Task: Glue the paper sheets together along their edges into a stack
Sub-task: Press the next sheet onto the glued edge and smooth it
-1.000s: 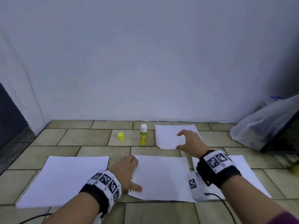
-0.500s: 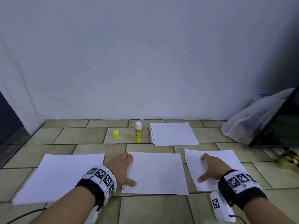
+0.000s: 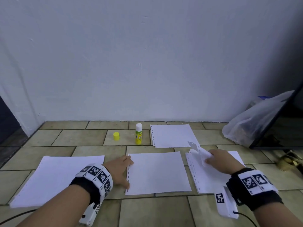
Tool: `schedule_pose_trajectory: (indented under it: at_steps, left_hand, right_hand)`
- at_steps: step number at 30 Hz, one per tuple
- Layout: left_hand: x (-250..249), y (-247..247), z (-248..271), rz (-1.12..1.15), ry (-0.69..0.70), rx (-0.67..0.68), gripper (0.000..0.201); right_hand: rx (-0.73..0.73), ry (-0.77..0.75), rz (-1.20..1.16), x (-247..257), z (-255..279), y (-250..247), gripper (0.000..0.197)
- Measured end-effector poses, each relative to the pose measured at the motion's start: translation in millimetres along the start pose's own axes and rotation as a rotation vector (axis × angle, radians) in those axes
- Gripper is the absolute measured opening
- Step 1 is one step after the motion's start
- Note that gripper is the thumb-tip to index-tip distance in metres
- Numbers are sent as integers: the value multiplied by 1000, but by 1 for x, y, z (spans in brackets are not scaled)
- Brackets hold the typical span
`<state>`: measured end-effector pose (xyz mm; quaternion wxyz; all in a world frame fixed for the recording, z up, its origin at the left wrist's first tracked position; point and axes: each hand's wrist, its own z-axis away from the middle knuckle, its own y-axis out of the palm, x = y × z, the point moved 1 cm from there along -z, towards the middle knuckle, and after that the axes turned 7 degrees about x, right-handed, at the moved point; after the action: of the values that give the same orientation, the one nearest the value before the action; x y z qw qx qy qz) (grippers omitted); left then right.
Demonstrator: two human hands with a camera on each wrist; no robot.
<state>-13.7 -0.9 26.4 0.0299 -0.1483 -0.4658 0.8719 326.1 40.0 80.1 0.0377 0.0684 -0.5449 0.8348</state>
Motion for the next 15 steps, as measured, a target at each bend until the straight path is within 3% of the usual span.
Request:
schedule_pose_trajectory:
  at_steps: [3,7,12,15]
  left_hand:
    - [1,2,-1,-10,11,4,95]
    - [4,5,-4,-20,12,3,98]
    - [10,9,-9,-1,11,-30,100]
    - [12,12,-9,29,10,-59,100]
  right_hand:
    - [35,26,5,1,-1,3,10]
    - [-46,31,-26,15,8,0,19]
    - [-124,-167,-55,82,36,-5,31]
    - [-32,-273,-21,126,37,18,35]
